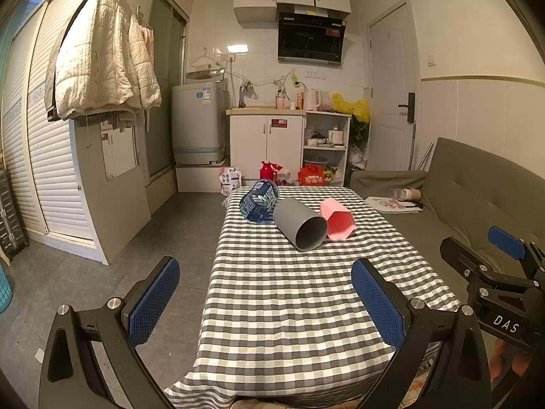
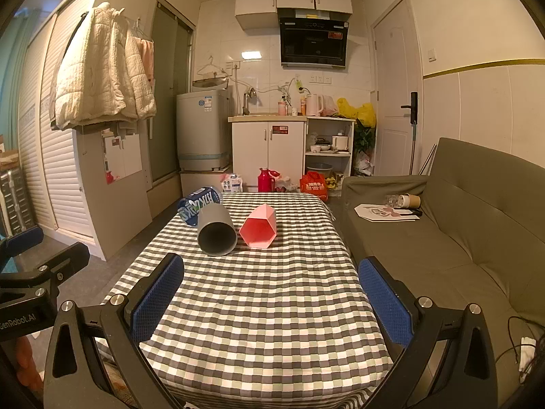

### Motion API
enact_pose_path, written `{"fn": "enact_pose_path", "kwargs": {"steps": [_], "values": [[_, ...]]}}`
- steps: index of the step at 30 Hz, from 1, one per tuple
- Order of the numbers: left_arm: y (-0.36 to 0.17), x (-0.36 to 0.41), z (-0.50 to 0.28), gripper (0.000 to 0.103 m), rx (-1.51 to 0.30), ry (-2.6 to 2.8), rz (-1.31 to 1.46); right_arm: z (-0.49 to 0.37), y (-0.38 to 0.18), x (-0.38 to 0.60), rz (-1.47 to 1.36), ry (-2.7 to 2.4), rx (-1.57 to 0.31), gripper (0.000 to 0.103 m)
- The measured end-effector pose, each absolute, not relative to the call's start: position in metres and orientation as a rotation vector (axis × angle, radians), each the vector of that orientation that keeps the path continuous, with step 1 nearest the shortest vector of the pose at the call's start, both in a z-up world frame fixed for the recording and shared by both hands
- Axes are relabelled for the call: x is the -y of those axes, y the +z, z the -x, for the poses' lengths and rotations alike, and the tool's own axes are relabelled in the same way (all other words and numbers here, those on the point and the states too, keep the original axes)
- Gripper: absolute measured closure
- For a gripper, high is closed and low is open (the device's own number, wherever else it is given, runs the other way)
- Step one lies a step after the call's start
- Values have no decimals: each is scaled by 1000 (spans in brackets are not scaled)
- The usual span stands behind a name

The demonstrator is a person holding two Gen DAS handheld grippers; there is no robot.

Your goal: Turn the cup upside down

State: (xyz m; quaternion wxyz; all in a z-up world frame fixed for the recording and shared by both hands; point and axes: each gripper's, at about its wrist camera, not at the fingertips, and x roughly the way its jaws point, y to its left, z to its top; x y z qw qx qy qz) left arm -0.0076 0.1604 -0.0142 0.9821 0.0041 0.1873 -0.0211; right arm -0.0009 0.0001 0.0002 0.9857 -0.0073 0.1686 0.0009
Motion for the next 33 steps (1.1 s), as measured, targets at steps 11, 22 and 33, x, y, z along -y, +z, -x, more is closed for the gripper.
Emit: {"fn": "enact_pose_path", "kwargs": {"steps": [11, 22, 33], "values": [[-11, -163, 10, 0, -376, -46, -5, 1, 0, 0, 13, 2, -340, 0], [-11, -164, 11, 0, -375, -47, -3, 1, 0, 0, 12, 3, -341, 0], [-11, -164, 11, 0, -374, -48, -2, 1, 0, 1, 10, 3, -341, 0]]}}
